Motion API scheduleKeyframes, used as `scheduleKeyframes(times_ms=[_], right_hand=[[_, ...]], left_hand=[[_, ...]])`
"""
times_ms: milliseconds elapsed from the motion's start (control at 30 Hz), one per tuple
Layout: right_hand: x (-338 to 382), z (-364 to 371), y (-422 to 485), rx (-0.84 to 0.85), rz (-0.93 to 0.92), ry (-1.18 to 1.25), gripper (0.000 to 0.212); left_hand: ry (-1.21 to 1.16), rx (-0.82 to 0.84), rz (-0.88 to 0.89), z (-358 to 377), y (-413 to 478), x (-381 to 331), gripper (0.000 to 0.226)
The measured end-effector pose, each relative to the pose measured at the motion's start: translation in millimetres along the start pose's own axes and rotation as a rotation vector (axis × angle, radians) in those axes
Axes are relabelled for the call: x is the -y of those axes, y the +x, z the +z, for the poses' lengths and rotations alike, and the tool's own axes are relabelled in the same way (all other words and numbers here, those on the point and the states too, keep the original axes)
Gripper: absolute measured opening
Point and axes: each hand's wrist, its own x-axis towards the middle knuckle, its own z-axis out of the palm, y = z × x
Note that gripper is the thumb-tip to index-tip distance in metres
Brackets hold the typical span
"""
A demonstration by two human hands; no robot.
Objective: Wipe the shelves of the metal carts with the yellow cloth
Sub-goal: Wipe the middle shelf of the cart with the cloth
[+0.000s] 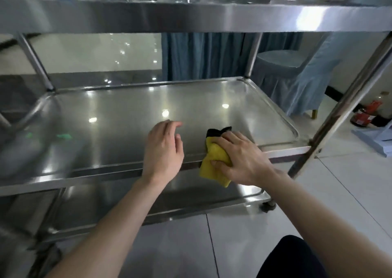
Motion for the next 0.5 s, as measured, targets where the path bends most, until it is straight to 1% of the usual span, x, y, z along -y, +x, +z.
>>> scheduleKeyframes(times_ms=[100, 200, 267, 333, 367, 433, 467, 500], right_hand=[[62.8, 16.7, 28.9, 0.015, -0.114, 0.022, 0.067], [150.9, 39.4, 63.0, 0.061, -0.27, 0.02, 0.069], [210.3, 56.9, 89.5, 0.1, -0.352, 0.032, 0.075], [266.1, 69.4, 113.3, 0.123, -0.414, 0.07, 0.08], [291.2, 73.5, 124.3, 0.138, -0.432, 0.09, 0.078], [337.1, 81.5, 145.4, 0.163, -0.477, 0.107, 0.069], [358.5, 84.7, 155.5, 0.175, -0.498, 0.102, 0.067], [378.6, 88.8, 165.0, 0.19, -0.513, 0.1, 0.067]], left_hand=[[0.083, -0.07, -0.109, -55.1, -38.9, 55.6, 0.031], [0.139, -0.119, -0.257, -110.5, -83.8, 105.8, 0.032], [0.167, -0.216, -0.31, -143.9, -111.9, 134.9, 0.025], [0.193, -0.386, -0.384, -175.0, -137.0, 161.2, 0.017], [0.201, -0.49, -0.446, -189.2, -146.9, 175.3, 0.022], [0.21, -0.664, -0.572, -214.3, -157.4, 203.8, 0.043], [0.174, -0.702, -0.618, -225.7, -157.0, 216.3, 0.057], [0.095, -0.698, -0.658, -236.3, -153.2, 225.5, 0.071]])
